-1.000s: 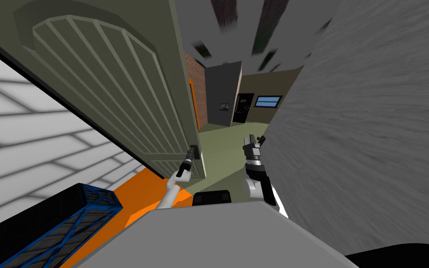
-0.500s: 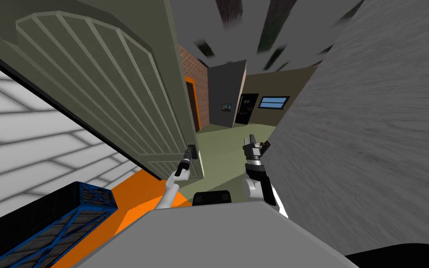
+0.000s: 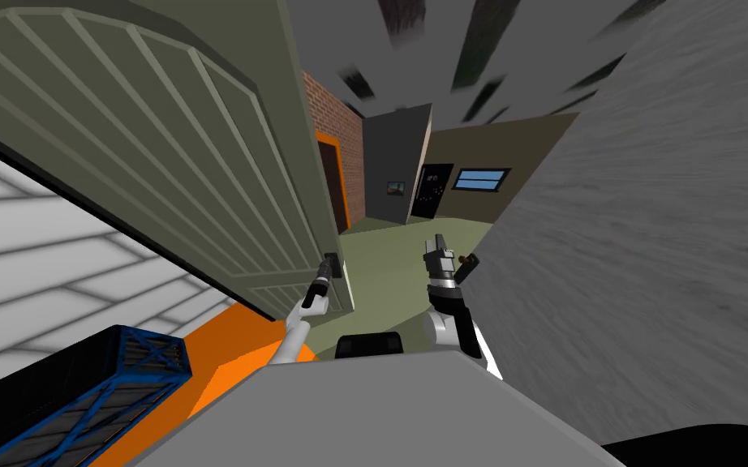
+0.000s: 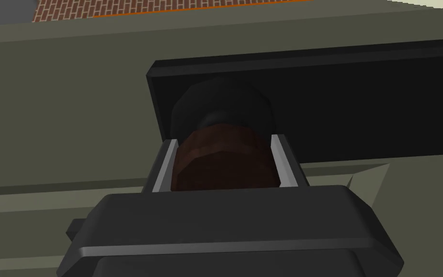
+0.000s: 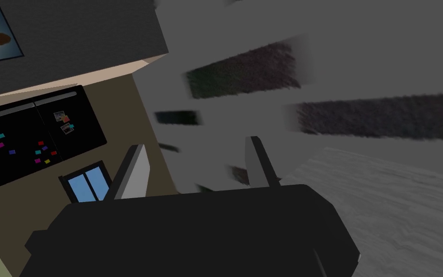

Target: Push the door open

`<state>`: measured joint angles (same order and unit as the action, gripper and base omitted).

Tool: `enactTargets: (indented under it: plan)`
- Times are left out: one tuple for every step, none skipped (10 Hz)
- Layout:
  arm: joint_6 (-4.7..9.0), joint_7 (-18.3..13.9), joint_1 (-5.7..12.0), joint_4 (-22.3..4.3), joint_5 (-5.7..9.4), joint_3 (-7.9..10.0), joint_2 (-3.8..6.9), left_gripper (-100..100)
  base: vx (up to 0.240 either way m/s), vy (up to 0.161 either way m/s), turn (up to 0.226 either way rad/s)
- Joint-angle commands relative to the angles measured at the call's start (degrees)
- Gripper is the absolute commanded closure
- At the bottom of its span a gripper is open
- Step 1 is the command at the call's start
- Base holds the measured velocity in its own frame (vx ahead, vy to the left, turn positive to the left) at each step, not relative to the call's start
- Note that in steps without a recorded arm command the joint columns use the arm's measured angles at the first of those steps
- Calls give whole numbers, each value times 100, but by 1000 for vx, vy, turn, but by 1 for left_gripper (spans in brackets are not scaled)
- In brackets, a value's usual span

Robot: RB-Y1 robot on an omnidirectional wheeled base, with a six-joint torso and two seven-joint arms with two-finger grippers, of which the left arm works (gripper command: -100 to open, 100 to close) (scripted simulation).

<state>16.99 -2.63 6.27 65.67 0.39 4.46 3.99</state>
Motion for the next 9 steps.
enactTargets:
  plan:
    - [34, 33, 66, -19, 14, 142, 58, 100, 173, -66, 56]
    - [36, 43, 68, -25, 22, 194, 75, 100, 177, -67, 51]
    - [38, 55, 70, -31, 31, 253, 91, 100, 191, -75, 35]
    - [40, 73, 73, -41, 44, 345, 114, 100, 209, -85, 73]
    - [41, 80, 74, -45, 49, 378, 120, 100, 171, -72, 68]
    - [44, 93, 77, -52, 59, 445, 133, 100, 152, -49, 67]
    - [46, 106, 79, -59, 70, 514, 144, 100, 173, -37, 19]
    - [48, 121, 82, -67, 80, 585, 154, 100, 194, -76, 31]
    - [50, 135, 85, -74, 91, 656, 163, 100, 210, -95, 60]
